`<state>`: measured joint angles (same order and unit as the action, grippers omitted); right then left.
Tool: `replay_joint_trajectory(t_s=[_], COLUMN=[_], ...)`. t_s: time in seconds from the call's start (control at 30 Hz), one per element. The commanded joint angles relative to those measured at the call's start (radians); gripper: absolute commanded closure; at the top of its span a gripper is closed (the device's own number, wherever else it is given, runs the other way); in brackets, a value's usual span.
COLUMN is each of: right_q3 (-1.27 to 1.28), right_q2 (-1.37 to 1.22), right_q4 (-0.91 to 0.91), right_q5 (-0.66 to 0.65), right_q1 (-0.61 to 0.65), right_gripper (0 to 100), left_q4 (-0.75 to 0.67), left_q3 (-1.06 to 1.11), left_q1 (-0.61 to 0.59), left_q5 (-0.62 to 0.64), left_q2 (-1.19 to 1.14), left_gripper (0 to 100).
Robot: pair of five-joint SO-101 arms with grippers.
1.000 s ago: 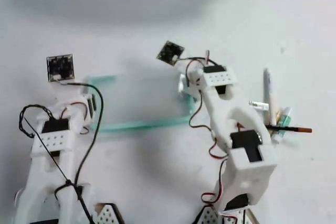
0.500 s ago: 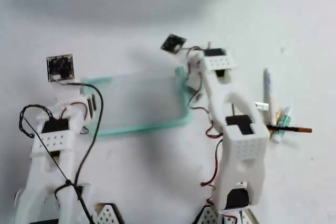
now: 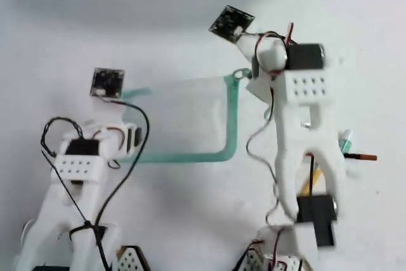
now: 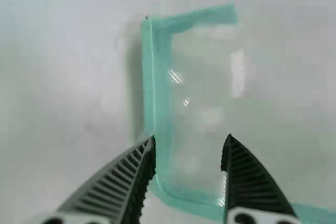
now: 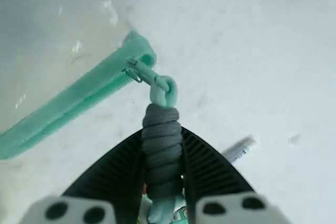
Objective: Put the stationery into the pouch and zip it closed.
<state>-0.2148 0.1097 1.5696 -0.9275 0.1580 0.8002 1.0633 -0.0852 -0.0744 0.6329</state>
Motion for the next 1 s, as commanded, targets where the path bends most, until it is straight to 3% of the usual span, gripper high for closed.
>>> replay_joint_trajectory(t_s=[0.0,0.2,0.43,0.7,0.87,0.97], right_q3=[-0.057,-0.058,-0.061,-0.084,-0.091,-0.092], right_q2=[0.216,0.435,0.519,0.518,0.443,0.386], right_q4=[0.050,0.093,0.070,0.021,0.022,0.031], right_q5=[0.011,0.025,0.193,0.503,0.592,0.647], right_q1=[0.047,0.093,0.094,0.093,0.087,0.085], right_gripper=[98.1,98.1,98.1,98.1,98.1,98.1], left_q4=[0.163,0.427,0.698,0.723,0.703,0.621], left_q3=[-0.161,-0.408,-0.657,-0.520,-0.377,-0.299], left_q1=[0.018,0.010,0.016,0.030,0.176,0.231], left_q5=[-0.048,-0.103,-0.155,-0.147,-0.132,-0.084], left_q2=[0.007,0.008,0.206,0.700,1.032,1.102], left_gripper=[78,78,78,78,78,78])
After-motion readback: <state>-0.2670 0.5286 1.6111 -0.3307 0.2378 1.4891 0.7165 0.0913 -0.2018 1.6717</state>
